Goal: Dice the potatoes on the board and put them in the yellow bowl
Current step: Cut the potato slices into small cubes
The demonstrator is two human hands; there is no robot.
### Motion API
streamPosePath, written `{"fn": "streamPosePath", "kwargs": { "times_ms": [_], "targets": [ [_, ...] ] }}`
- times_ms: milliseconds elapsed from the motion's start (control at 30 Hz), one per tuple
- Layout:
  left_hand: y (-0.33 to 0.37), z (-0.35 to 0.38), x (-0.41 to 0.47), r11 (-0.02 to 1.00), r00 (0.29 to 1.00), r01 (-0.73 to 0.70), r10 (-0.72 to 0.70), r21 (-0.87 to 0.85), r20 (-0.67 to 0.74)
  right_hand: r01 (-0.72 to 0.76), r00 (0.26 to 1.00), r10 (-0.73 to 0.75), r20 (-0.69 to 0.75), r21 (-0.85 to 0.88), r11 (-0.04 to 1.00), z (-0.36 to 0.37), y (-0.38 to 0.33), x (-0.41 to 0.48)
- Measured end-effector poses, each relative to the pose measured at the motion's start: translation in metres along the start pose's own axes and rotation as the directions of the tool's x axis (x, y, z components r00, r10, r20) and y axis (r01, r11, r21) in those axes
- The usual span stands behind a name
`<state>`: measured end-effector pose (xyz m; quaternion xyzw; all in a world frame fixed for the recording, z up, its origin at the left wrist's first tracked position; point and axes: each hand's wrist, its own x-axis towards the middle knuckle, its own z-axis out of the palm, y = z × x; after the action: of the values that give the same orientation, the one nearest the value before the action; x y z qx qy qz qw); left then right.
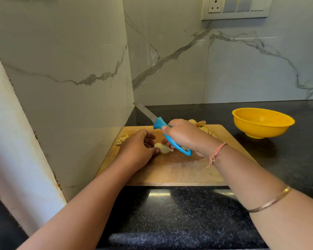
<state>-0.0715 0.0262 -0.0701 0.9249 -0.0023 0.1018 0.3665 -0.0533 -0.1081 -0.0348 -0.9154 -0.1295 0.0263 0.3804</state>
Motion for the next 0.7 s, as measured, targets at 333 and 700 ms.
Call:
{"fn": "streamPosePath", "kwargs": {
  "times_ms": [333,700],
  "targets": [
    [0.0,-0.001,-0.004,0.993,1.0,-0.009,0.01,0.121,-0.007,0.113,0.993,-0.11,0.054,-0.058,0.992,0.0,0.0,0.001],
    [0.002,0.0,-0.005,0.988,0.998,-0.021,0.012,0.153,0.06,-0.11,0.993,0.085,0.086,0.336,0.935,-0.016,0.008,-0.013]
  ]
}}
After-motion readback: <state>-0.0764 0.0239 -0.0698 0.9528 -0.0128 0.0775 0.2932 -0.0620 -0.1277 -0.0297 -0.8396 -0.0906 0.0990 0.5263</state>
